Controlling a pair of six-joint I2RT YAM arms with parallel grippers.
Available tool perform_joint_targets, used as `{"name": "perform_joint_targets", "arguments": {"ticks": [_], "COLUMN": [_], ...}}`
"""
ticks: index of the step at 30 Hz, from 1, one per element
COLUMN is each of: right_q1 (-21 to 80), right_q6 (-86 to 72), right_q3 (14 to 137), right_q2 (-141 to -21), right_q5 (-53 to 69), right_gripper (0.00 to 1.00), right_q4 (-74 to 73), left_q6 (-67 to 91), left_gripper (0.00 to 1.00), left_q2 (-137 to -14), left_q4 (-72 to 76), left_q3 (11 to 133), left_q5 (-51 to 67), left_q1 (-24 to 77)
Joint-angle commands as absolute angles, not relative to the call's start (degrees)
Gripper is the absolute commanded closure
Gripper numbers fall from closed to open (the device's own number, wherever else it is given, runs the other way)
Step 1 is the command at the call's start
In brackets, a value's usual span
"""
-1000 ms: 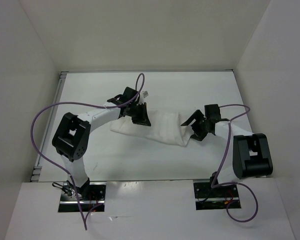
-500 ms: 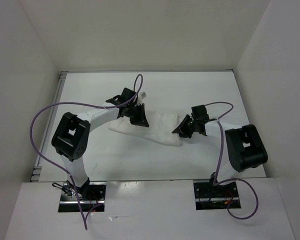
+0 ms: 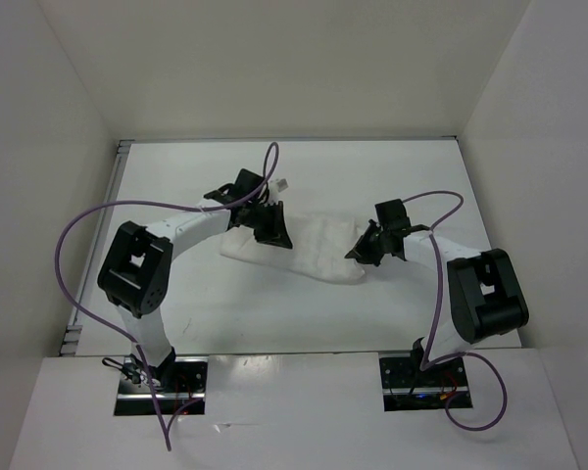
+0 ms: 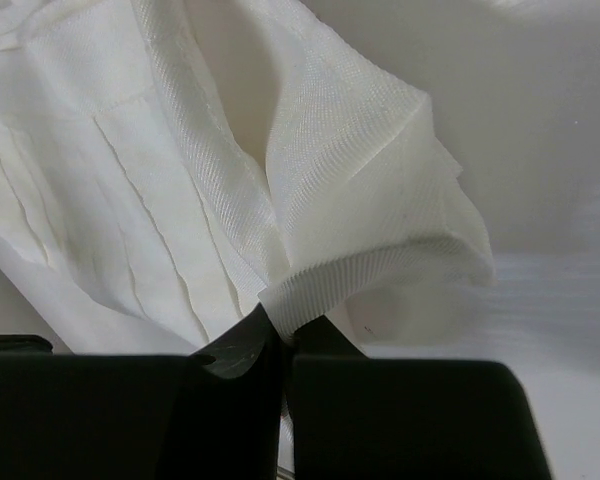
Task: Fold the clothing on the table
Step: Fold the skirt
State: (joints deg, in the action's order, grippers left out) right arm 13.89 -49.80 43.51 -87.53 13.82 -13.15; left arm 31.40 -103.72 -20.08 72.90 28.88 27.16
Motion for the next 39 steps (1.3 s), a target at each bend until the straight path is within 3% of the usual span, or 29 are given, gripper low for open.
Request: {"name": "perform_joint_targets", "arguments": {"ticks": [1, 20, 31, 39], "right_q1": [14.24, 17.05, 19.25, 19.25], "right_q6": [-48.87, -48.34, -51.58, -52.12], "right_q3": [45.53, 51.67, 57.65, 59.94], "right_q2": [-86.75, -84.73, -77.17, -79.54], "right_q5": [12.13, 13.71, 25.04, 30.40], "right_gripper": [1.00, 1.00, 1.00, 1.00], "right_q4": [-14.59, -15.73, -12.31, -9.32], "left_q6": [29.53, 31.82, 34.89, 36.82], "left_gripper": [0.96, 1.00, 1.00, 1.00], "left_q2": [-103.09, -118.12, -123.13, -123.84], "left_q4": [-21.71, -18.55, -17.14, -15.91], "left_q3": [74.88, 75.06, 77.70, 79.80], "left_q5": [28.65, 21.19, 21.18, 23.38], "left_q1": [27.95, 29.79, 35.50, 37.27]}}
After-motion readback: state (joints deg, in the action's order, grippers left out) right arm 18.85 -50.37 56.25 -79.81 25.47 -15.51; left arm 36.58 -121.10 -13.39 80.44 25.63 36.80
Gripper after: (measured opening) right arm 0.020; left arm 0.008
